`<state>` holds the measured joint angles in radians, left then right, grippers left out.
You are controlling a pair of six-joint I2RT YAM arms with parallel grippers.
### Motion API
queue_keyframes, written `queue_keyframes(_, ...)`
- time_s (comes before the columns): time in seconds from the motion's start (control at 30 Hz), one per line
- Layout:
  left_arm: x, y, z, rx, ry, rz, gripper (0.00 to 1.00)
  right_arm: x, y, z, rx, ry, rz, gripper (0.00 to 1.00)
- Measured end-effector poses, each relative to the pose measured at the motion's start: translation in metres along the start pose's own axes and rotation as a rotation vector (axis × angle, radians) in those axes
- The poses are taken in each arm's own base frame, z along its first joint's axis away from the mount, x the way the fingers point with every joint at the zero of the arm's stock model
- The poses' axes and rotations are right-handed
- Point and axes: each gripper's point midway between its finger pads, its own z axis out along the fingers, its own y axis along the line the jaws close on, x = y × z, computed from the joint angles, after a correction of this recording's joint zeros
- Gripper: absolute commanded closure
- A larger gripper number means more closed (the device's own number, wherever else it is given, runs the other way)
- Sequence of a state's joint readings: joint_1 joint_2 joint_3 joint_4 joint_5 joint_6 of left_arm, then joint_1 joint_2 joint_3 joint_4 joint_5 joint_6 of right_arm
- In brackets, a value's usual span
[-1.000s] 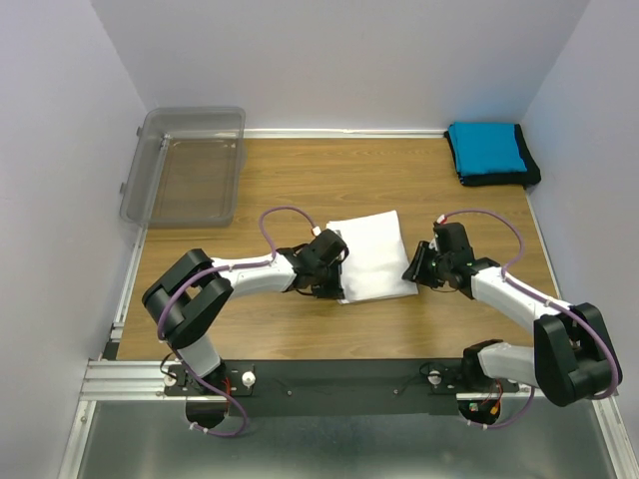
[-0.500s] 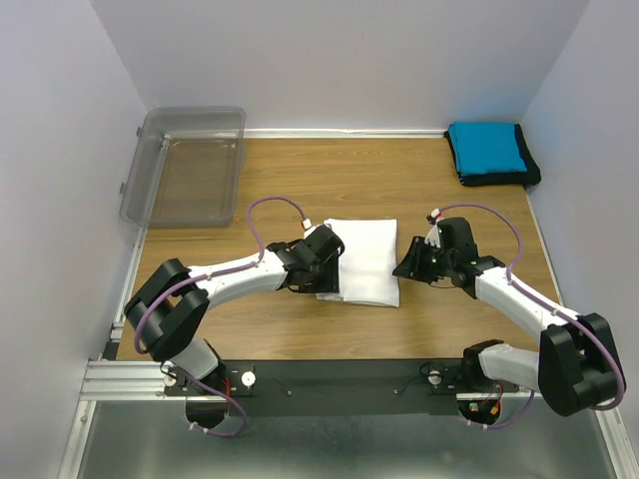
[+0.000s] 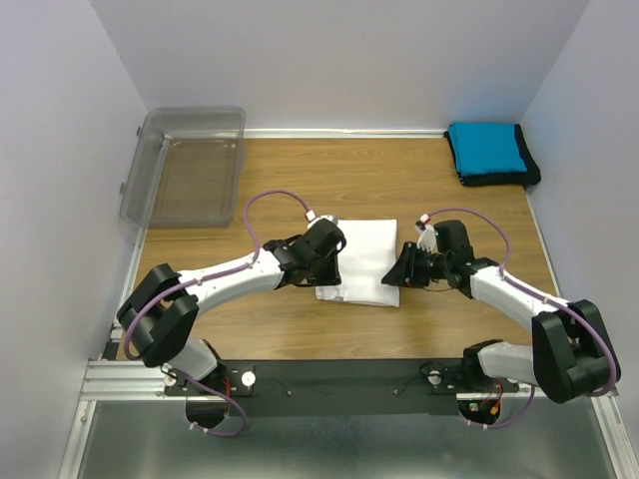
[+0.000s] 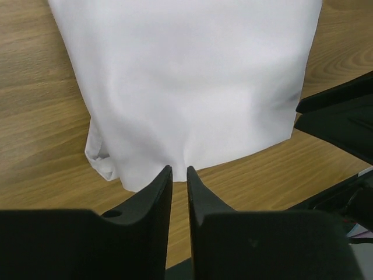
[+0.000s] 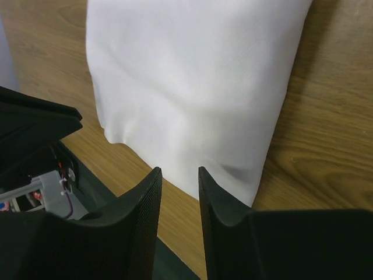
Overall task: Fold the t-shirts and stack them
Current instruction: Fold the tshirt
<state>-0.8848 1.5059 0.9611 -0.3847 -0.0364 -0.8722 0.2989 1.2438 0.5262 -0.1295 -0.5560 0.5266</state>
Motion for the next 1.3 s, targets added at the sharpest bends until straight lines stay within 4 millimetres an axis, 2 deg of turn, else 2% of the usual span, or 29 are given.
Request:
queue_keyframes(0.13, 0.009, 0.008, 0.014, -0.011, 0.022, 0.003, 0.87, 0.016, -0.012, 0.007, 0.014, 0.042, 0.032, 0.62)
queue_keyframes(0.27, 0.033, 0.043, 0.033, -0.111, 0.082, -0.001, 0.88, 0.036, -0.03, 0.015, 0.053, 0.101, 0.084, 0.63)
queue_keyframes(0.53, 0.019, 0.054, 0.038, -0.113, 0.034, -0.036, 0.89, 0.034, -0.033, 0.017, 0.045, 0.078, 0.105, 0.66)
queue_keyframes(0.73, 0.008, 0.065, 0.037, -0.151, -0.003, -0.052, 0.83, 0.032, -0.033, 0.017, 0.04, 0.067, 0.102, 0.66)
queue_keyframes(0.87, -0.004, 0.079, 0.035, -0.198, -0.031, -0.072, 0.75, 0.032, -0.033, 0.018, 0.04, 0.063, 0.103, 0.66)
queue_keyframes(0.93, -0.011, 0.088, 0.033, -0.22, -0.046, -0.086, 0.69, 0.032, -0.033, 0.018, 0.04, 0.061, 0.105, 0.66)
queue_keyframes(0.97, -0.014, 0.095, 0.031, -0.244, -0.056, -0.085, 0.63, 0.032, -0.032, 0.018, 0.04, 0.06, 0.106, 0.66)
queue_keyframes(1.03, -0.017, 0.111, 0.028, -0.298, -0.058, -0.095, 0.58, 0.031, -0.032, 0.017, 0.04, 0.056, 0.104, 0.66)
queue_keyframes(1.13, -0.021, 0.125, 0.022, -0.345, -0.065, -0.083, 0.46, 0.028, -0.033, 0.014, 0.053, 0.04, 0.102, 0.64)
queue_keyframes(1.23, -0.021, 0.127, 0.015, -0.361, -0.064, -0.072, 0.45, 0.02, -0.028, 0.01, 0.058, 0.022, 0.096, 0.61)
queue_keyframes(1.3, -0.029, 0.12, 0.008, -0.348, -0.08, -0.071, 0.45, 0.001, -0.018, 0.008, 0.046, -0.011, 0.077, 0.59)
